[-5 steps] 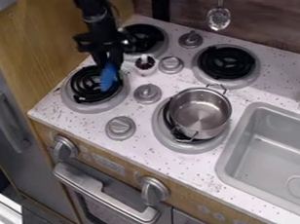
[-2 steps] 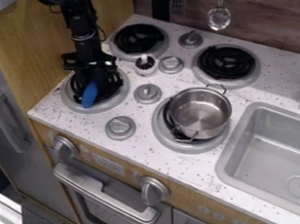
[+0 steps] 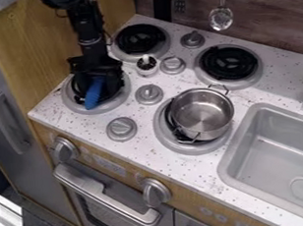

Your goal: Move the blue spoon to the left bottom of burner

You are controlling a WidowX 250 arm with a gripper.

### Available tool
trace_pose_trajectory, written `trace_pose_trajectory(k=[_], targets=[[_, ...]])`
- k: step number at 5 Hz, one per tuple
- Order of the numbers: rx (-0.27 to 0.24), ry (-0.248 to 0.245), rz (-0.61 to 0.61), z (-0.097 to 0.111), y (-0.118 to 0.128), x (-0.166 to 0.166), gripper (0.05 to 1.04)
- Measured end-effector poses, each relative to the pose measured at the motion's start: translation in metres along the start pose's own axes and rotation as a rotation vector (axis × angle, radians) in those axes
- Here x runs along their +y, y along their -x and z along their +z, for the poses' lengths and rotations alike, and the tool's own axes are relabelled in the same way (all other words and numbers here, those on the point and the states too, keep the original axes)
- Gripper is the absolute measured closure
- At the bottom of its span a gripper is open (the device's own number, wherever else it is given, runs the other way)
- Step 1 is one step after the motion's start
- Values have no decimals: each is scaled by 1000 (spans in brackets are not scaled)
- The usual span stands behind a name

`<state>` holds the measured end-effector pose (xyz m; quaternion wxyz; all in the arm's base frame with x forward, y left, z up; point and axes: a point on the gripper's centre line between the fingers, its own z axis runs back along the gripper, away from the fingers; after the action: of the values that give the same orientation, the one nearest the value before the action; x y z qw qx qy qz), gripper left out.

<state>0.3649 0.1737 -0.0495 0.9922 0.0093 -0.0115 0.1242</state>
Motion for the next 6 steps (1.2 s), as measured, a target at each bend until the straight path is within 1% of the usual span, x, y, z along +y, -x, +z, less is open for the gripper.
trace_pose_trajectory(k=[1, 2, 3, 4, 6], targets=[[-135, -41, -54, 55, 1, -31, 86], [-147, -21, -58, 72, 19, -44, 86], [-117, -3, -75, 62, 40, -56, 86], [-120, -3, -93, 61, 40, -60, 86], [-120, -2, -92, 62, 40, -61, 86]])
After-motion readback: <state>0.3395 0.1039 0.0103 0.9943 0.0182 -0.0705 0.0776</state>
